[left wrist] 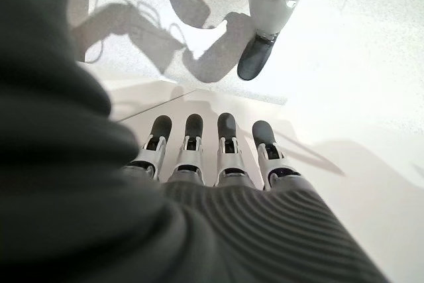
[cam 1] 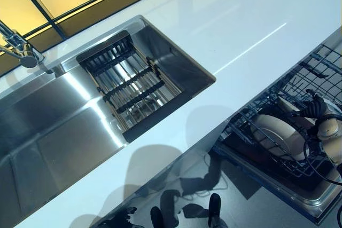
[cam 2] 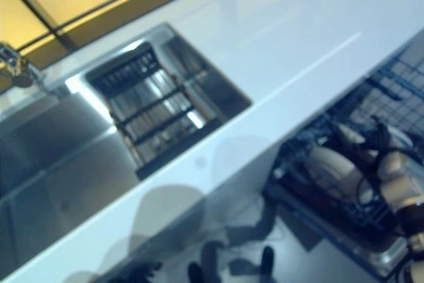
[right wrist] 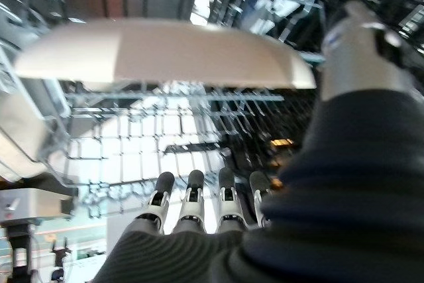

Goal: Take plates into dishwasher

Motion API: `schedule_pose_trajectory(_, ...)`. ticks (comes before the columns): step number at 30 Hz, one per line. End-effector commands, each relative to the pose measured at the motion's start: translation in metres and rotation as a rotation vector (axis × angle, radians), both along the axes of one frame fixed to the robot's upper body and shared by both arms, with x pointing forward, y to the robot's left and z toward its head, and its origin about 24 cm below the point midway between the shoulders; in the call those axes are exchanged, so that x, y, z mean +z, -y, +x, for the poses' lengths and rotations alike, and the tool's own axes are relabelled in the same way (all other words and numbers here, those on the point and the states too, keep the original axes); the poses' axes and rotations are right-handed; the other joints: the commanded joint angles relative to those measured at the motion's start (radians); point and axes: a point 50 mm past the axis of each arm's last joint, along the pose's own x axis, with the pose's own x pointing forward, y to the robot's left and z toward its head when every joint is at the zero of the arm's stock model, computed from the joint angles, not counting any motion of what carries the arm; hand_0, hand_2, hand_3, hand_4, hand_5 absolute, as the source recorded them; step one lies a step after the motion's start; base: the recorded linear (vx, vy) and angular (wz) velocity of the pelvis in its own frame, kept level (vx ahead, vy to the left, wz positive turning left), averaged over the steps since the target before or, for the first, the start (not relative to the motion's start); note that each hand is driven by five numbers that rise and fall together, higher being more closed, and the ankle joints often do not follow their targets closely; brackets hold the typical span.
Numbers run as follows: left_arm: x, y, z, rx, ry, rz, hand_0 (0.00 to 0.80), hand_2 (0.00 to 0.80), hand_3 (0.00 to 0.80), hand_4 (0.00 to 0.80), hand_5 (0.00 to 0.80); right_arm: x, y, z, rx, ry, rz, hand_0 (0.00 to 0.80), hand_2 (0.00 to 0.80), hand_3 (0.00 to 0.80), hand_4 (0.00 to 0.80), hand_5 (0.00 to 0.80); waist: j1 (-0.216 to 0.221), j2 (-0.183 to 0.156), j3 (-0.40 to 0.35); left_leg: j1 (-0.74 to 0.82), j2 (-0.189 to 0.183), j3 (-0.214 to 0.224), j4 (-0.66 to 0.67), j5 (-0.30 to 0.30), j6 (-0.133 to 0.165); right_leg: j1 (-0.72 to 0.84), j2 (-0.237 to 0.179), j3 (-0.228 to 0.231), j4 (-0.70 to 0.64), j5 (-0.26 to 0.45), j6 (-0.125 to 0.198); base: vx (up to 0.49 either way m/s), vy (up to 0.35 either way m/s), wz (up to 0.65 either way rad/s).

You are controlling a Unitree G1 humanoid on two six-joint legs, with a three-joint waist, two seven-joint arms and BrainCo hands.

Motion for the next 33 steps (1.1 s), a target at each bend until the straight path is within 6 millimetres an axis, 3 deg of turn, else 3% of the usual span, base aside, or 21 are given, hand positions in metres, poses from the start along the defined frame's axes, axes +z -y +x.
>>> schedule_pose_trajectory(1, -0.001, -0.024, -0.005, 0.06, 0.0, 0.082, 0.0, 0.0, 0.0, 0.0, 0.0, 0.02, -0.002, -0.01, 0.016, 0.143, -0.071, 0.0, 0.0, 0.0, 0.0, 0.0, -0.004, -0.043, -0.073, -0.09, 0.035, 0.021, 0.005, 0.025, -0.013, 0.05, 0.005, -0.019, 0.196, -0.26, 0.036, 0.032, 0.014, -0.03)
schedule_pose_trajectory(6, -0.006, -0.026, -0.012, 0.074, -0.023, 0.085, 0.0, 0.0, 0.0, 0.0, 0.0, 0.024, -0.004, -0.019, 0.025, 0.221, -0.082, 0.0, 0.0, 0.0, 0.0, 0.0, -0.013, -0.056, -0.09, -0.076, 0.037, 0.029, 0.005, 0.019, -0.011, 0.072, 0.013, -0.009, 0.168, -0.247, 0.039, 0.02, 0.013, -0.03)
schedule_pose_trajectory(11, -0.014, -0.026, -0.024, 0.091, -0.052, 0.088, 0.0, 0.0, 0.0, 0.0, 0.0, 0.038, -0.009, -0.034, 0.033, 0.428, -0.092, 0.0, 0.0, 0.0, 0.0, 0.0, -0.029, -0.072, -0.116, -0.065, 0.041, 0.052, 0.006, 0.025, -0.002, 0.09, 0.029, 0.002, 0.12, -0.206, 0.038, -0.005, 0.027, -0.13)
schedule_pose_trajectory(15, -0.02, -0.026, -0.032, 0.109, -0.073, 0.088, 0.0, 0.0, 0.0, 0.0, 0.0, 0.038, -0.007, -0.048, 0.008, 0.569, -0.053, 0.0, 0.0, 0.0, 0.0, 0.0, -0.048, -0.082, -0.138, -0.046, 0.039, 0.06, 0.005, 0.013, -0.001, 0.108, 0.035, 0.021, 0.086, -0.189, 0.045, 0.035, 0.034, -0.05)
schedule_pose_trajectory(20, -0.027, -0.027, -0.043, 0.139, -0.108, 0.088, 0.0, 0.0, 0.0, 0.0, 0.0, 0.023, 0.007, -0.07, -0.07, 0.706, 0.102, 0.0, 0.0, 0.0, 0.0, 0.0, -0.081, -0.094, -0.176, -0.017, 0.036, 0.079, 0.004, -0.004, 0.001, 0.131, 0.042, 0.052, 0.038, -0.165, 0.053, 0.054, 0.037, -0.11)
schedule_pose_trajectory(26, -0.029, -0.027, -0.043, 0.155, -0.123, 0.096, 0.0, 0.0, 0.0, 0.0, 0.0, -0.014, 0.03, -0.084, -0.183, 0.79, 0.446, 0.0, 0.0, 0.0, 0.0, 0.0, -0.111, -0.09, -0.198, 0.003, 0.029, 0.092, 0.003, -0.019, 0.002, 0.135, 0.045, 0.084, 0.009, -0.145, 0.059, 0.013, 0.012, -0.12)
schedule_pose_trajectory(29, -0.028, -0.027, -0.037, 0.17, -0.118, 0.091, 0.0, 0.0, 0.0, 0.0, 0.0, -0.041, 0.043, -0.087, -0.259, 0.789, 0.623, 0.0, 0.0, 0.0, 0.0, 0.0, -0.125, -0.077, -0.201, 0.002, 0.029, 0.092, 0.002, -0.019, -0.002, 0.128, 0.046, 0.093, 0.016, -0.148, 0.058, -0.029, 0.012, -0.06)
schedule_pose_trajectory(33, -0.027, -0.022, -0.034, 0.167, -0.117, 0.071, 0.0, 0.0, 0.0, 0.0, 0.0, -0.061, 0.052, -0.087, -0.32, 0.749, 0.723, 0.0, 0.0, 0.0, 0.0, 0.0, -0.136, -0.051, -0.198, 0.001, 0.029, 0.095, 0.0, -0.013, -0.006, 0.122, 0.041, 0.095, 0.023, -0.152, 0.054, -0.026, 0.027, -0.04)
